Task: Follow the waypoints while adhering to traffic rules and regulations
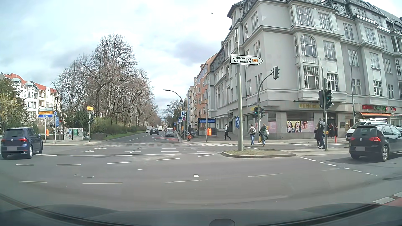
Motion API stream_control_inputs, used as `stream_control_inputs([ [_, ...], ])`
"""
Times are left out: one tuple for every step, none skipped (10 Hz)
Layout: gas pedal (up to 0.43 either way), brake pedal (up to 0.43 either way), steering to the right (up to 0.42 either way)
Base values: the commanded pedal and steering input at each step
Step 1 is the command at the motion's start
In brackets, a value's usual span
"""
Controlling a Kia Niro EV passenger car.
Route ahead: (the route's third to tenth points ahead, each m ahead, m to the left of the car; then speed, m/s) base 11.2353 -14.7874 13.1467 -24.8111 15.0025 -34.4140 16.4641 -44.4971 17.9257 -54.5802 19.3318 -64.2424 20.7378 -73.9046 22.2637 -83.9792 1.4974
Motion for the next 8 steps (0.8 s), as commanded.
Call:
stream_control_inputs([
  [0.000,0.110,0.119],
  [0.000,0.104,0.119],
  [0.000,0.104,0.120],
  [0.000,0.104,0.125],
  [0.000,0.104,0.130],
  [0.000,0.104,0.137],
  [0.000,0.110,0.142],
  [0.000,0.110,0.157],
])
